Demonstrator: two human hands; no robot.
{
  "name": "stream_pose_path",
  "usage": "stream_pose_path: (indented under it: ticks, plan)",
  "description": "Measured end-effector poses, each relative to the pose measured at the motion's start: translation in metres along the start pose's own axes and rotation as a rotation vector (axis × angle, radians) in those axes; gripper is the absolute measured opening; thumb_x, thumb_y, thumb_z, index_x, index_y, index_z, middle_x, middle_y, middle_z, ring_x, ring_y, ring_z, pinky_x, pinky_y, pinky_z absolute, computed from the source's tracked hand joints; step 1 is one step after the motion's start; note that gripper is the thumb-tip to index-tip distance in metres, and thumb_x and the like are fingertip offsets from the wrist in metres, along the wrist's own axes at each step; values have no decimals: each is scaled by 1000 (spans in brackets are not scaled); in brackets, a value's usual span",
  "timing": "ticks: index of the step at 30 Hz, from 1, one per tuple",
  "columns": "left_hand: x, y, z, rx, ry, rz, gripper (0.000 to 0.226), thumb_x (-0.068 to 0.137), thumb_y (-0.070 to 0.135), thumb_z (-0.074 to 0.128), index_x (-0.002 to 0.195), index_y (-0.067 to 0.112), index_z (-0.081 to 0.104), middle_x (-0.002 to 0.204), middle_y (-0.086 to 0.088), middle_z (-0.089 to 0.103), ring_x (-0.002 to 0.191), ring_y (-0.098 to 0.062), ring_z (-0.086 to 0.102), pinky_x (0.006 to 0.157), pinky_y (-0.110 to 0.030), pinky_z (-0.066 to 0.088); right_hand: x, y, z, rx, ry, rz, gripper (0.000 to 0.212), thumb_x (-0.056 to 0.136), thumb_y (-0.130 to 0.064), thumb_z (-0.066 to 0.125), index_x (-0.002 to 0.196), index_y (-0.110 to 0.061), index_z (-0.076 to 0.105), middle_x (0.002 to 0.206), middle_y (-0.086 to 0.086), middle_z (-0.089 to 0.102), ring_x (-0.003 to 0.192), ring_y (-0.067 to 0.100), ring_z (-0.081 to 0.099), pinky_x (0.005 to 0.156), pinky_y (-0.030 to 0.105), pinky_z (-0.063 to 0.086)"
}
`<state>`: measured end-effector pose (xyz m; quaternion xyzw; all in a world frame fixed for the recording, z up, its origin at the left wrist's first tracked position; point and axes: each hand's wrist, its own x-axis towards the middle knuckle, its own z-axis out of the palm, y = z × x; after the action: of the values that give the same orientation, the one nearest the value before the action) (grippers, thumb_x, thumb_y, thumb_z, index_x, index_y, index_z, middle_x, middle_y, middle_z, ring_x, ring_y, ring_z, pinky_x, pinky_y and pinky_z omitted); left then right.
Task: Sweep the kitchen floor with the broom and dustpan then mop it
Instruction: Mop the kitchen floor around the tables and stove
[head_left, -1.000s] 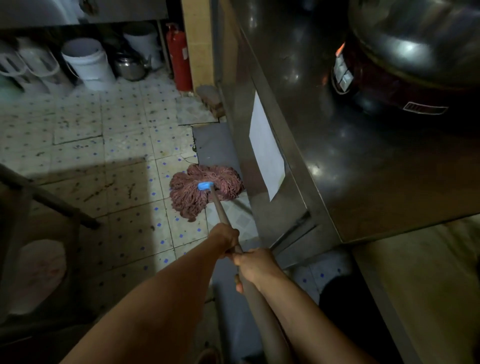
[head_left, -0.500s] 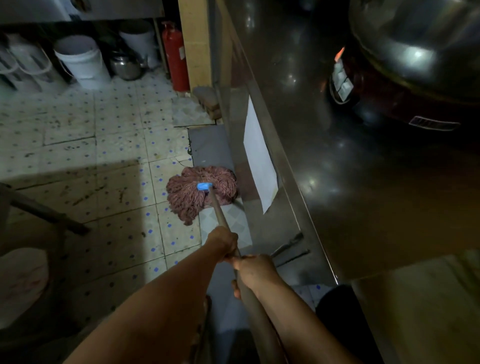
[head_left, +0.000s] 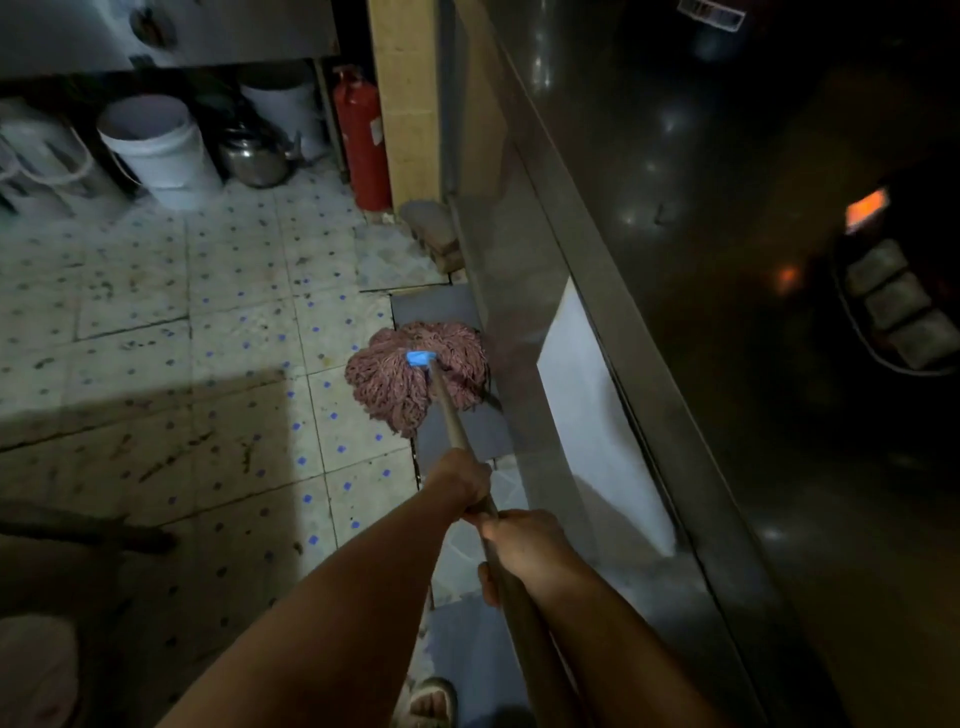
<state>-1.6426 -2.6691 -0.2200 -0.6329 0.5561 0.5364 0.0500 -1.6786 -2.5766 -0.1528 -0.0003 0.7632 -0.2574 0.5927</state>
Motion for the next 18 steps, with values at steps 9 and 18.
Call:
stream_pose_path:
  ticks: [9,18]
  plan:
    - [100,35,-57,-43,94,-10,38,92,17,55,121,-7,52,121,-22,59,108,-34,60,93,-41,51,58,-94,41,26,-21,-40,16,94,-13,56,98,2,59,60,14,52,43,21,50,36,19,39]
    - [144,61,-76,-125,97,13,35,93,8,51,123,-9,49,109,-21,59,97,-32,61,64,-29,54,96,-141,52,-55,-26,-12,21,93,-24,60,102,-5,57,68,11,56,50,17,53,36,21,42]
